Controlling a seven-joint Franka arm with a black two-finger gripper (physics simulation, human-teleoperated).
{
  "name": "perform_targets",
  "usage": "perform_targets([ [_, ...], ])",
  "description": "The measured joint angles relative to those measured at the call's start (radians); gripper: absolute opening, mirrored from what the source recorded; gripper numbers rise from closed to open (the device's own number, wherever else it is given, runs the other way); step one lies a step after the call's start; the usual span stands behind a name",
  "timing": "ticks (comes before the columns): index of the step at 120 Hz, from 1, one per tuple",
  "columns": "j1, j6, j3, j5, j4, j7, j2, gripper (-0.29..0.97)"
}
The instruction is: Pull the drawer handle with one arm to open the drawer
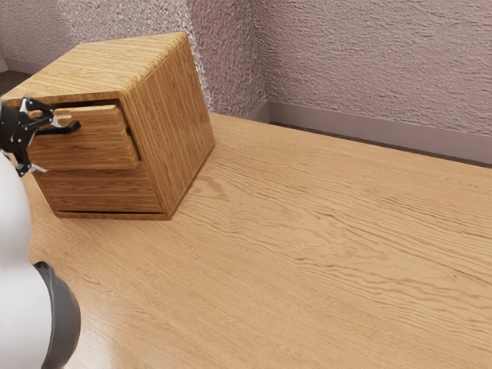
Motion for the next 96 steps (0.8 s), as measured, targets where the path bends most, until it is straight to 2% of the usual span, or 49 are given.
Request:
perform_targets([
  [12,-0.008,-0.002,0.022,0.000,-0.017,-0.010,0.003,0.66],
  [22,-0.051,-0.003,0.090,0.004,-0.086,-0.017,0.024,0.66],
  [30,-0.147,-0.012,0.207,0.033,-0.150,-0.020,0.030,0.56],
  [41,-0.301,-0.080,0.408,0.102,-0.173,-0.019,0.035,0.61],
  [51,-0.394,-0.155,0.529,0.143,-0.172,-0.016,0.047,0.64],
  [64,-0.516,-0.223,0.591,0.202,-0.154,-0.020,0.058,0.66],
  [75,-0.639,-0.266,0.686,0.244,-0.150,-0.035,0.049,0.67],
  [84,-0.673,-0.311,0.732,0.265,-0.136,-0.045,0.041,0.67],
  [96,-0.692,-0.364,0.730,0.266,-0.090,-0.060,0.039,0.68],
])
